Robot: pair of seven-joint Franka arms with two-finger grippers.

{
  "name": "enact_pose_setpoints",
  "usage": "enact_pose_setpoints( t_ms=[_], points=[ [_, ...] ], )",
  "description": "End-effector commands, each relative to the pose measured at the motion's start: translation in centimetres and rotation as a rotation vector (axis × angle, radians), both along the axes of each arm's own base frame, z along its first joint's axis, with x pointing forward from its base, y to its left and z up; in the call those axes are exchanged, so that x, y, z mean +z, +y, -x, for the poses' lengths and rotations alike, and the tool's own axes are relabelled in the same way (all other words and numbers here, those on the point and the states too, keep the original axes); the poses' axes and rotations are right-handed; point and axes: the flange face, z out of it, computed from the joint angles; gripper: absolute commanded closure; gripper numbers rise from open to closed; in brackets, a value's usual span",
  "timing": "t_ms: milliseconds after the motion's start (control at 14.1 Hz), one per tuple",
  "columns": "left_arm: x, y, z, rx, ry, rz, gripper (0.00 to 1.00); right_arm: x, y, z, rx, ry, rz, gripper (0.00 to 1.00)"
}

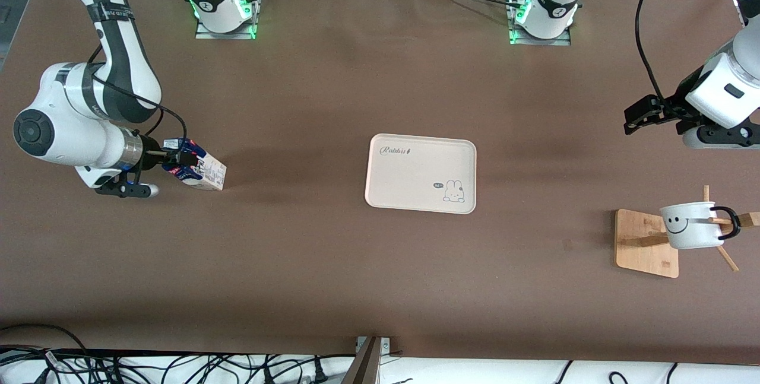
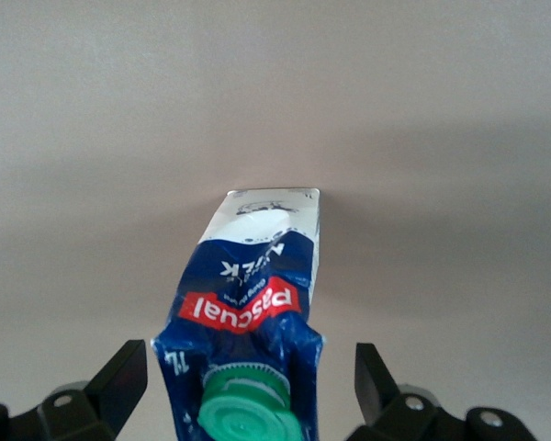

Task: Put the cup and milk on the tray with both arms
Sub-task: 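Close the right gripper around the milk carton's body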

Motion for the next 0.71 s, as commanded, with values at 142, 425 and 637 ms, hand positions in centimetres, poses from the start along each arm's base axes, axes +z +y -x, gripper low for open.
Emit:
enact_pose_setpoints(
  t_ms=[142, 425, 637],
  points=[
    [0.59, -0.14, -0.19, -0.013, 0.000, 0.014, 0.00, 0.57, -0.96, 1.22, -0.002, -0.003, -0.008, 0.00],
    [0.59, -0.14, -0.19, -0.013, 0.000, 0.014, 0.00, 0.31, -0.97, 1.40, -0.002, 0.003, -0.008, 0.00],
    [0.59, -0.14, -0.19, -0.013, 0.000, 0.014, 0.00, 0.15, -0.88, 1.64, 0.001, 0.015, -0.008, 0.00]
  ],
)
